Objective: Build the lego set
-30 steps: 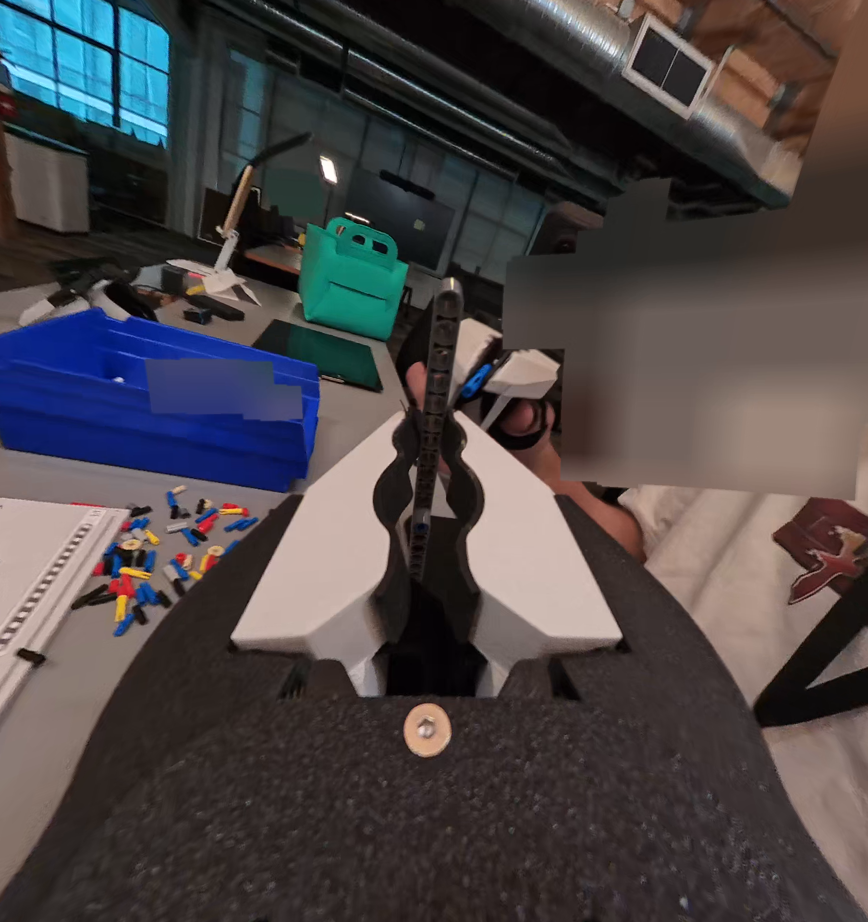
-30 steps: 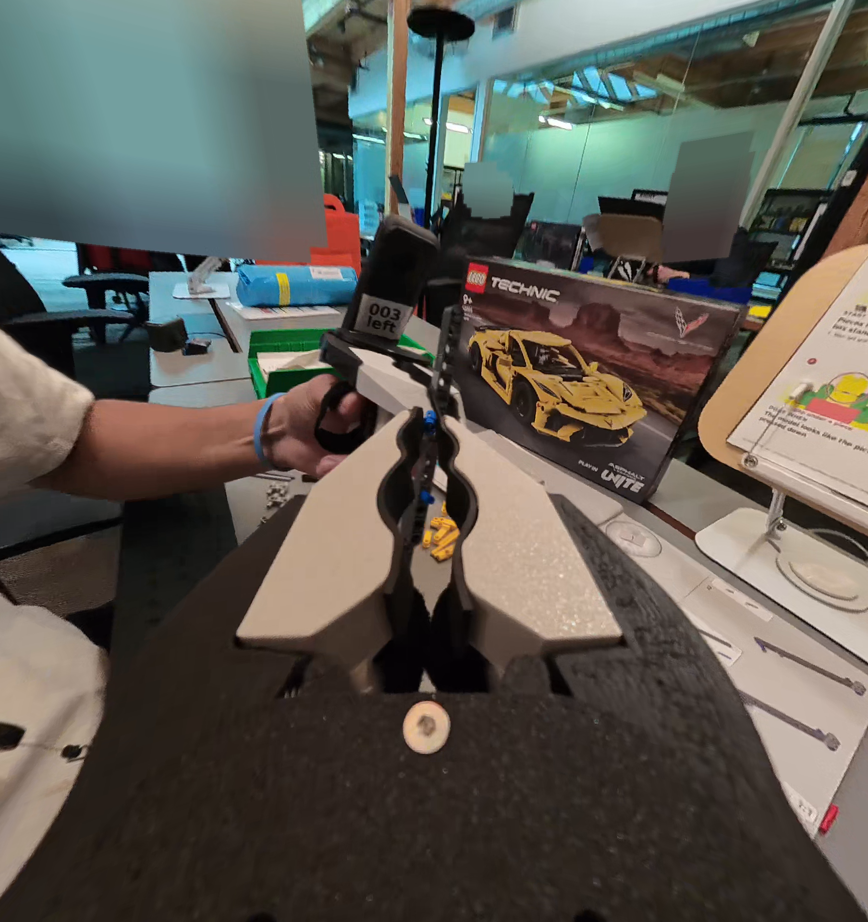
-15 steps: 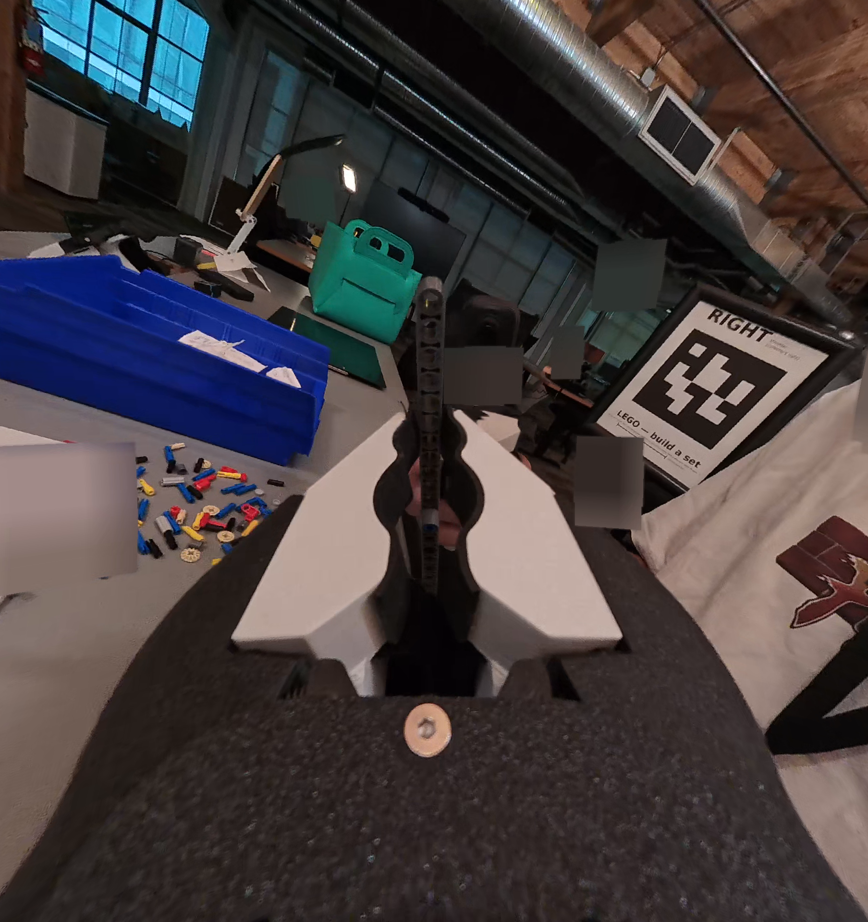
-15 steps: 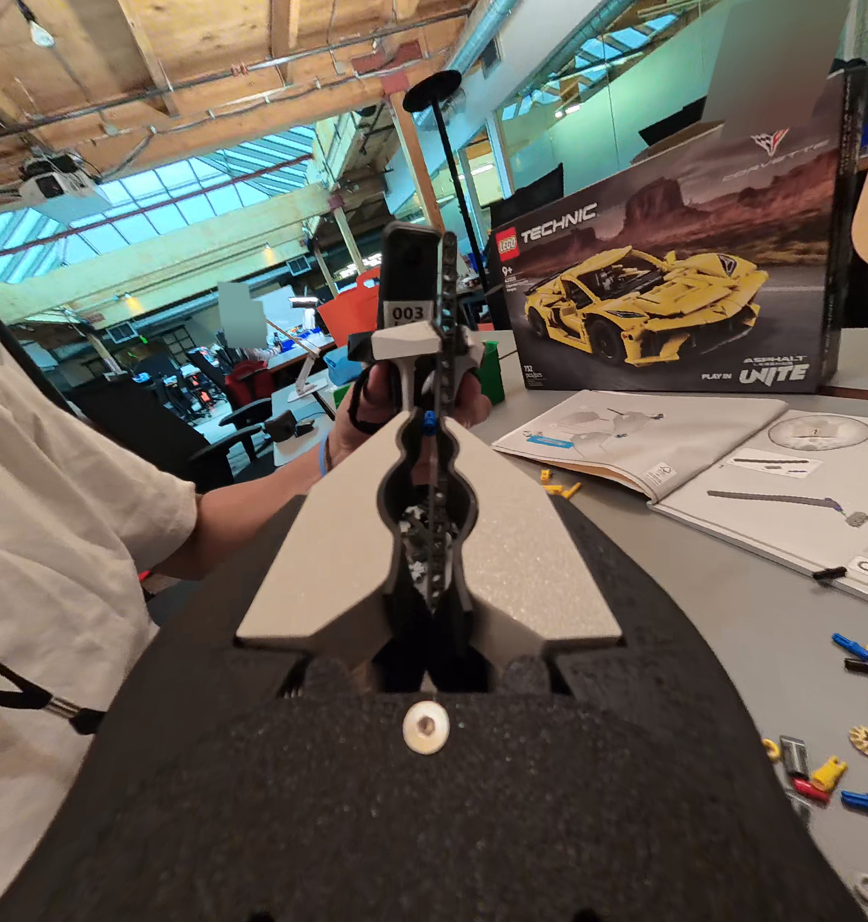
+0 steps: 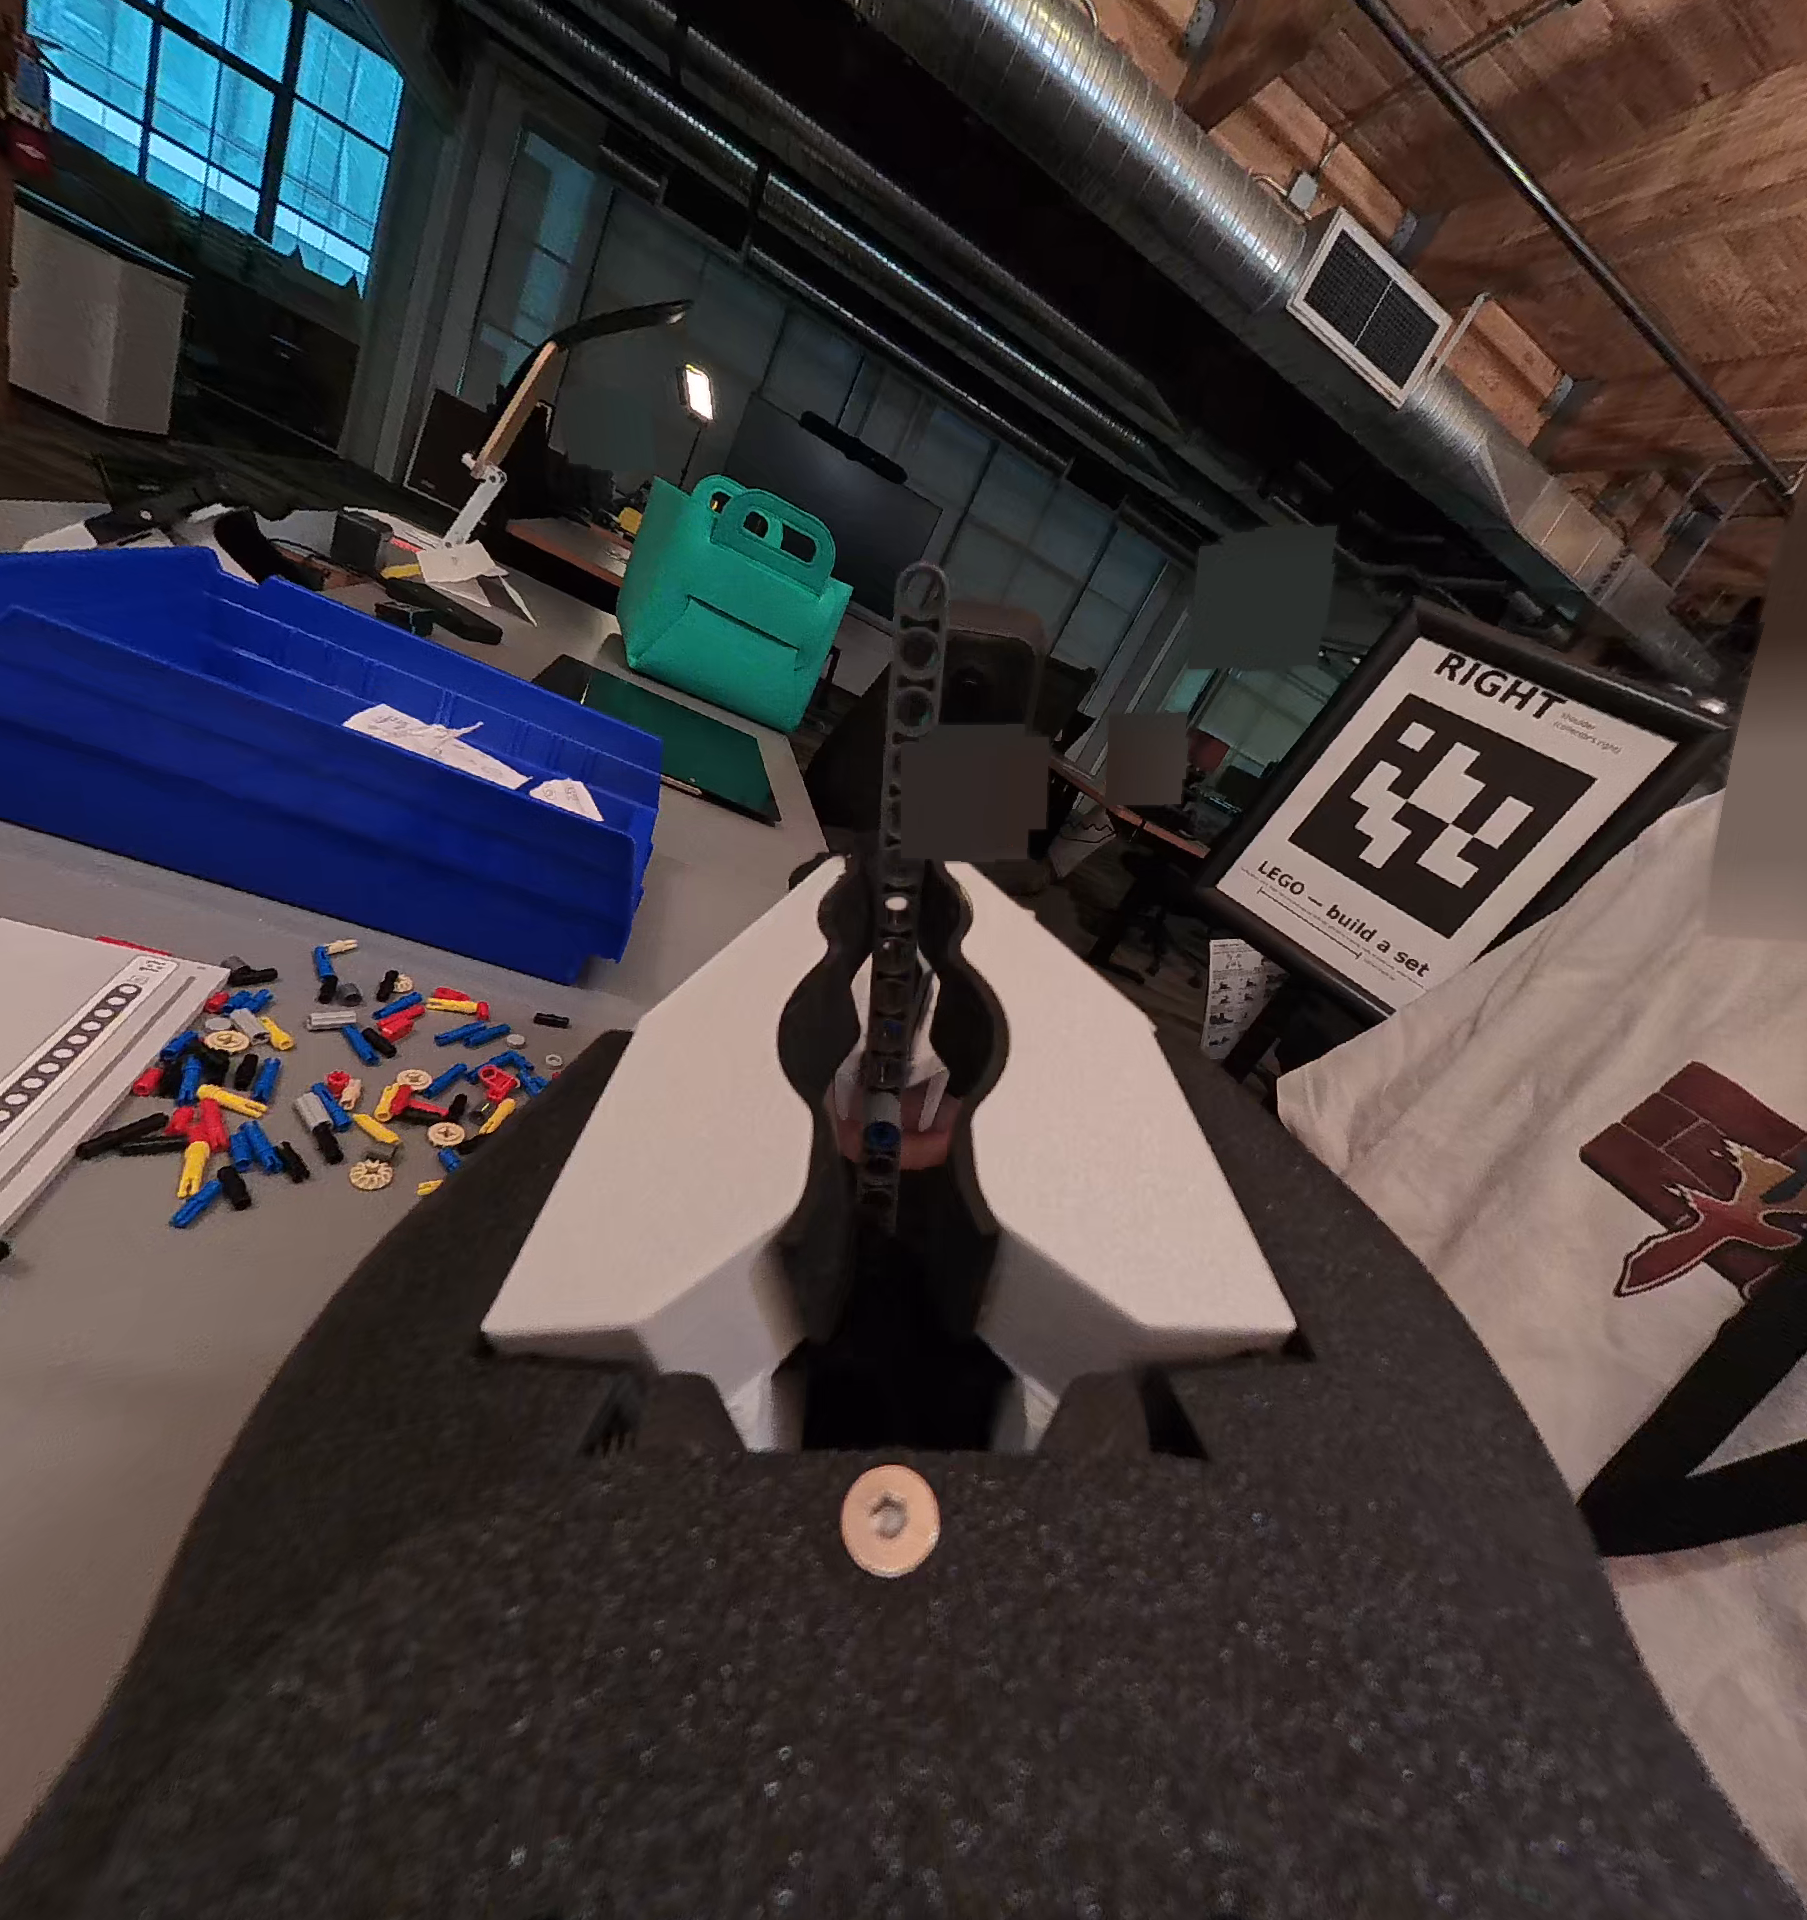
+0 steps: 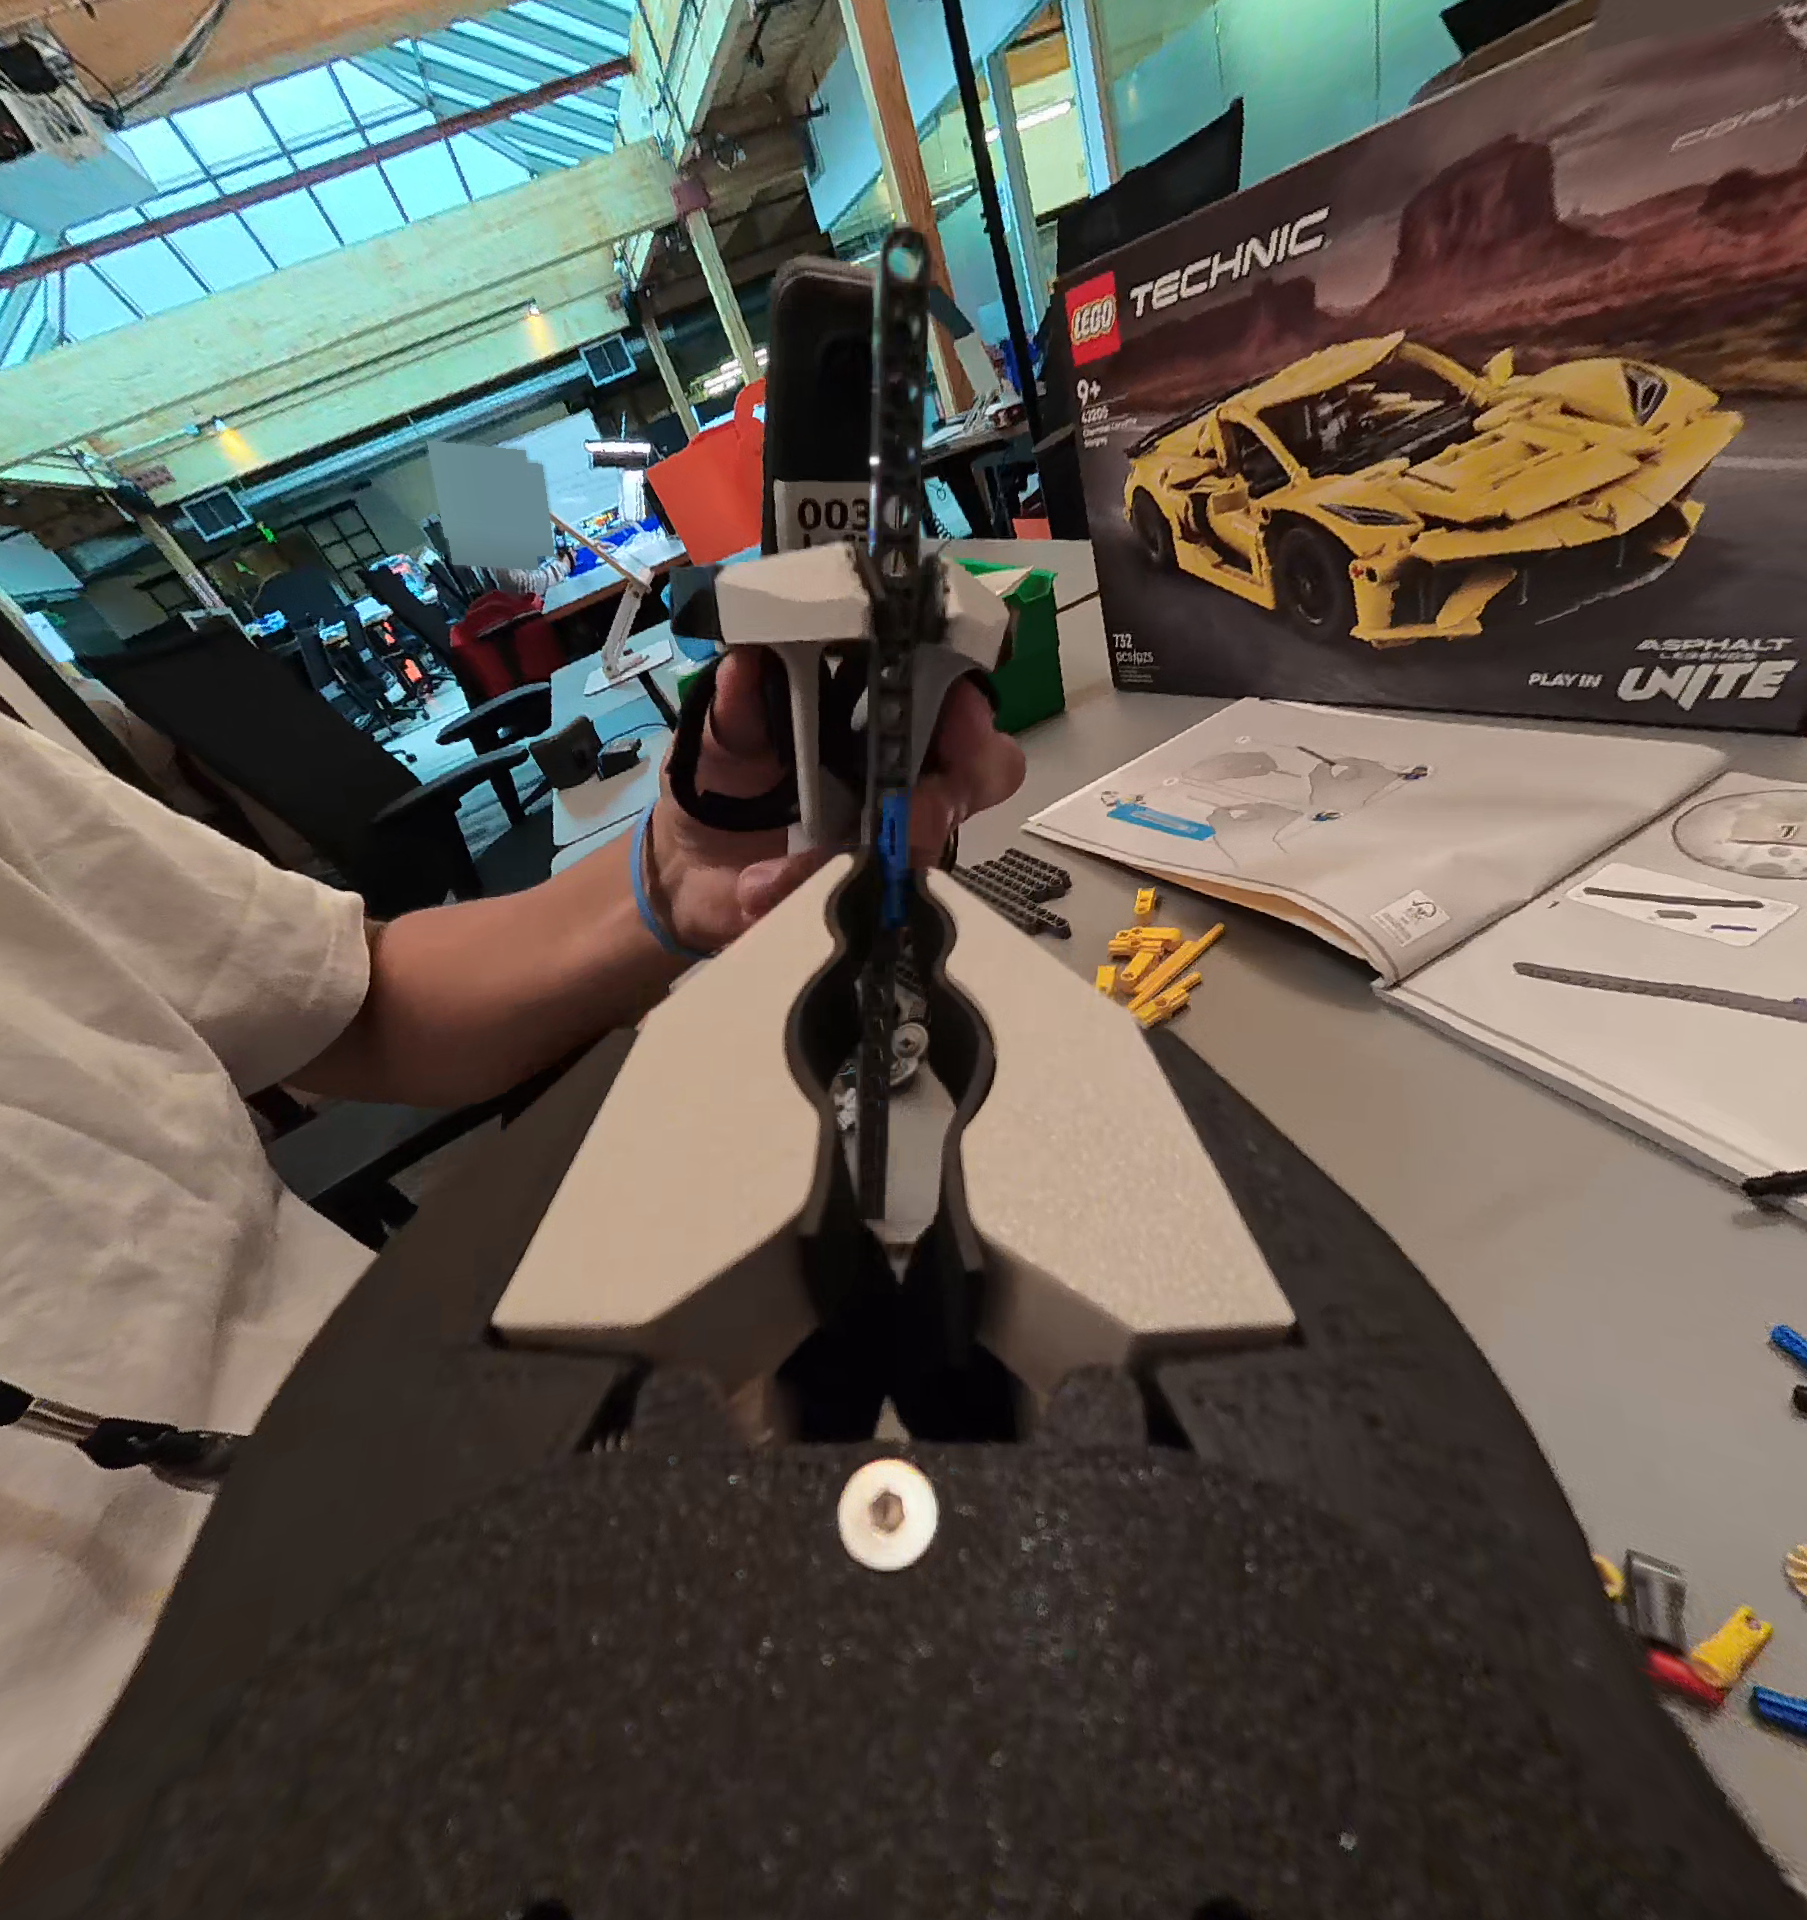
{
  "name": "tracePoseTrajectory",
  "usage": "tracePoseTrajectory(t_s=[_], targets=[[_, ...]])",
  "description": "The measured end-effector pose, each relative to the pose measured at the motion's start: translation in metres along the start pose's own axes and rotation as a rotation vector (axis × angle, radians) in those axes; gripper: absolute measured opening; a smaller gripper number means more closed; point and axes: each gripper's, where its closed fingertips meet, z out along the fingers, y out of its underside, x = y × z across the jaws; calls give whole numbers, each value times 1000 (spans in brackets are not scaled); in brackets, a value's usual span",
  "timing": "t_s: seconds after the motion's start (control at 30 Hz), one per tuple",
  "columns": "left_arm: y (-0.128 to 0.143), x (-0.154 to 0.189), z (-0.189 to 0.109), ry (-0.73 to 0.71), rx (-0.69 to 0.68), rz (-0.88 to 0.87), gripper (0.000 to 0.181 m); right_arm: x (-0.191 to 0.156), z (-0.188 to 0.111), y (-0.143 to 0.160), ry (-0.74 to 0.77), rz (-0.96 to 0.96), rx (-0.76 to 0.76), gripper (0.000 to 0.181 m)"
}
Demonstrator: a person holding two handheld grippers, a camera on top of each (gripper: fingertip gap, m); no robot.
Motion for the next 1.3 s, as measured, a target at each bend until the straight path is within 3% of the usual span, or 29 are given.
tracePoseTrajectory(t_s=[0.1, 0.2, 0.3, 0.43, 0.53, 0.7, 0.83, 1.0, 1.1, 1.3], targets=[[-5, 3, -3, 25, 27, -14, 6, -3, -4, -10, -11, 1, 42, 4], [-6, 8, -5, 63, 23, -30, 6, -7, -15, -44, -3, -69, 113, 4], [2, 13, -3, 68, -40, 15, 6, -12, -14, -68, 7, -204, 48, 4], [15, 16, 3, 21, -170, 136, 6, -13, -8, -74, -8, -311, -69, 5], [9, 4, 0, -70, -180, 176, 6, 1, -14, -56, 35, -320, -117, 5], [13, -15, -9, -190, -219, 256, 6, 40, -39, 48, 144, -352, -555, 5], [2, -18, -7, -156, -70, 153, 6, 46, -62, 104, 145, -269, -876, 5], [1, -37, -15, -265, -24, 185, 6, 57, -105, 122, 157, -245, -1282, 5], [-9, -44, -24, -329, 40, 224, 6, 65, -148, 128, 135, -193, -1561, 5], [-12, -50, -32, -373, 68, 264, 6, 86, -212, 136, 194, -151, -1896, 5]])
